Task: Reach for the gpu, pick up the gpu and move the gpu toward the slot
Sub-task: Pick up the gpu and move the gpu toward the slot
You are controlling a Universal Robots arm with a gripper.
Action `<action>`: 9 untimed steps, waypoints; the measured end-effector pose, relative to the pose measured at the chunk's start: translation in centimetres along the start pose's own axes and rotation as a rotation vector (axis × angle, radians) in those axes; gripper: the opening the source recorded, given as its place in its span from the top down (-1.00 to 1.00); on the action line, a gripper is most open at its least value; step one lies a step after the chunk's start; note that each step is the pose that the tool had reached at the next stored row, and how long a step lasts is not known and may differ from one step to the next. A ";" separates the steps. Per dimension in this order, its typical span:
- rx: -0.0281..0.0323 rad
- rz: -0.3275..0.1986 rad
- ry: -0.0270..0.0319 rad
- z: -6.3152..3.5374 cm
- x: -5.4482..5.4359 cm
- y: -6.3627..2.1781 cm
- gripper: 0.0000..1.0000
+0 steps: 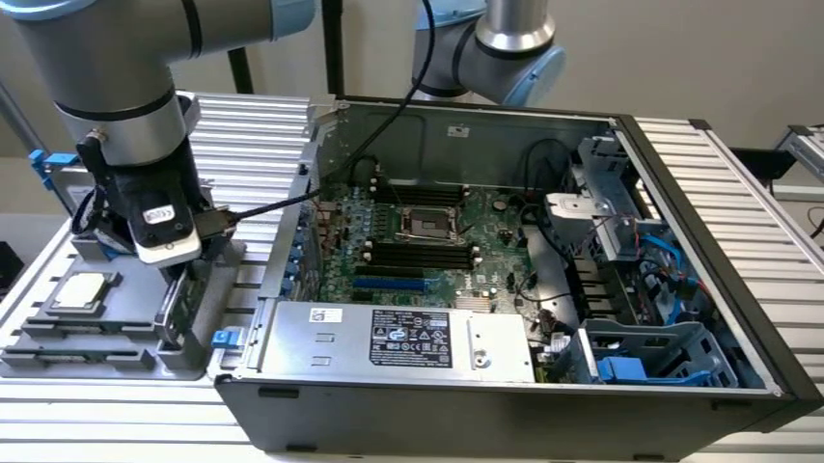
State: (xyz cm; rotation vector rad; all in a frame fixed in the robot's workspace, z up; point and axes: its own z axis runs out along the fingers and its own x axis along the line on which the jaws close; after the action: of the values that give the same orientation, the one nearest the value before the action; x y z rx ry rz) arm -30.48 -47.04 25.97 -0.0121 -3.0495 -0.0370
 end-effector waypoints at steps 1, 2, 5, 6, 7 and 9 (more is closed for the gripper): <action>-0.0001 0.000 -0.0002 -0.42 0.0 0.02 0.48; 0.0001 0.000 -0.0002 -0.89 0.1 0.03 0.48; 0.0001 0.000 -0.0002 -2.24 0.2 0.06 0.48; 0.0000 0.000 -0.0003 -2.67 0.3 0.07 0.48; 0.0000 0.000 -0.0003 -3.12 0.3 0.09 0.48; -0.0001 0.000 -0.0003 -4.06 0.4 0.11 0.48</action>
State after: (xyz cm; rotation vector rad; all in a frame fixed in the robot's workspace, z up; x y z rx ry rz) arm -30.48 -47.03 30.05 -0.0122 -3.0498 -0.0371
